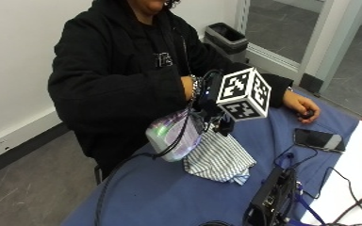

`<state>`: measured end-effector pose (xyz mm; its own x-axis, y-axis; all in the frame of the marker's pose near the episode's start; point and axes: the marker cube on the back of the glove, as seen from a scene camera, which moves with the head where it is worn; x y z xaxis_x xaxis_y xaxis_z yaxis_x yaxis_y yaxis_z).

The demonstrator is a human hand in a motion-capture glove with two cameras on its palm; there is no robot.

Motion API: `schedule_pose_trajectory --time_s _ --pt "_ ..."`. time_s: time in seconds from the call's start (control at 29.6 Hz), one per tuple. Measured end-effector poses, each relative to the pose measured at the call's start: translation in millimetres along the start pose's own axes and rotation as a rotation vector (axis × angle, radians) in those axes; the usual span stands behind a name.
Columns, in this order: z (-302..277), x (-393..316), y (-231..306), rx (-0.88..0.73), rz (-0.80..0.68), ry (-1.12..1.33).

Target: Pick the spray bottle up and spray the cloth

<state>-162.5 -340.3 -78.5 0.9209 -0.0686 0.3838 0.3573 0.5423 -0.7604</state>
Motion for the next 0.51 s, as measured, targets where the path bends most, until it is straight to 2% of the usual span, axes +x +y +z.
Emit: schedule_pose_trajectory --time_s 0.51 --pt "-71 -86 -20 0.312 -0.369 -0.187"
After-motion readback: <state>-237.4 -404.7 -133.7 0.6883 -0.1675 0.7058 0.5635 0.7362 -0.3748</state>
